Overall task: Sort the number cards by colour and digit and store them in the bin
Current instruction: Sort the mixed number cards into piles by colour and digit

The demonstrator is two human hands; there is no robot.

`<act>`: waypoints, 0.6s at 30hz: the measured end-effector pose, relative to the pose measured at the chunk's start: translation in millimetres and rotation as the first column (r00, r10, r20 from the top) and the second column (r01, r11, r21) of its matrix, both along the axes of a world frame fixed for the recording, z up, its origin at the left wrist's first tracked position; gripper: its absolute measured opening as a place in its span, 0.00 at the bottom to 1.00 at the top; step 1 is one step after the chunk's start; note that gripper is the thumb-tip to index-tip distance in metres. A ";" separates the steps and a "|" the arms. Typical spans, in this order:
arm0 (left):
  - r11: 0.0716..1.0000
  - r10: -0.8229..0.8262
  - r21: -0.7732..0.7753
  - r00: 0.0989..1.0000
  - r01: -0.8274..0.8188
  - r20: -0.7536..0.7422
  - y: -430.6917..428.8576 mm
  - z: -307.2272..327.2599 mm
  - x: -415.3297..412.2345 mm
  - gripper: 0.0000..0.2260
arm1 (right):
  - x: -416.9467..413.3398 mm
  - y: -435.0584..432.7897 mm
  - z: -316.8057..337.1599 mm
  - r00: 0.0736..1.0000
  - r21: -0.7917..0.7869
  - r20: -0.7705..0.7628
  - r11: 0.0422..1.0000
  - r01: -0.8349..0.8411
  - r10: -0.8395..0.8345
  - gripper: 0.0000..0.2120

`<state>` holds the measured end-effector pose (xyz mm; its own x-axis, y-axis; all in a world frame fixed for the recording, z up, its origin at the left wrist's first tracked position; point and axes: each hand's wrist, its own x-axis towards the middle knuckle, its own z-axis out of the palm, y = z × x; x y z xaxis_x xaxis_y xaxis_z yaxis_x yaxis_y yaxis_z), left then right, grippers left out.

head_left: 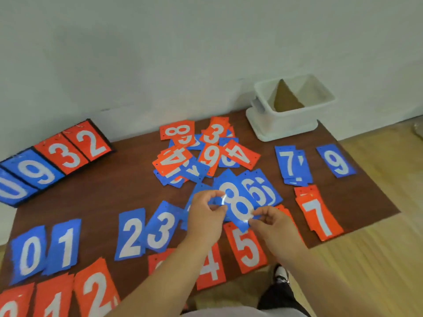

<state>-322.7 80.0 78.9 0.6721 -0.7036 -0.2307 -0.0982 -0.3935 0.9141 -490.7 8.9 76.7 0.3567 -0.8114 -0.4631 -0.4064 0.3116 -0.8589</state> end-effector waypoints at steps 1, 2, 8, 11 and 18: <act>1.000 -0.006 0.003 1.000 0.006 0.024 -20.7 -2.3 -19.1 0.15 | -19.5 -18.3 -3.0 1.000 0.005 0.006 1.000 0.010 -0.010 0.06; 1.000 -0.011 0.012 0.999 0.011 0.042 -41.8 -4.3 -38.8 0.15 | -39.2 -38.0 -6.3 1.000 0.011 0.009 1.000 0.017 -0.017 0.06; 0.990 -0.125 0.081 0.989 0.119 0.075 -162.2 -18.7 -141.2 0.15 | -150.0 -151.0 -18.9 0.993 0.005 -0.040 0.993 0.115 -0.114 0.05; 0.980 -0.185 0.091 0.978 0.177 0.093 -210.6 -18.9 -170.4 0.17 | -183.1 -196.6 -24.9 0.984 -0.007 -0.081 0.988 0.156 -0.156 0.05; 0.933 -0.329 0.222 0.921 0.283 0.209 -297.7 -34.1 -179.9 0.15 | -196.6 -268.5 -61.8 0.982 -0.064 -0.151 0.992 0.105 -0.114 0.05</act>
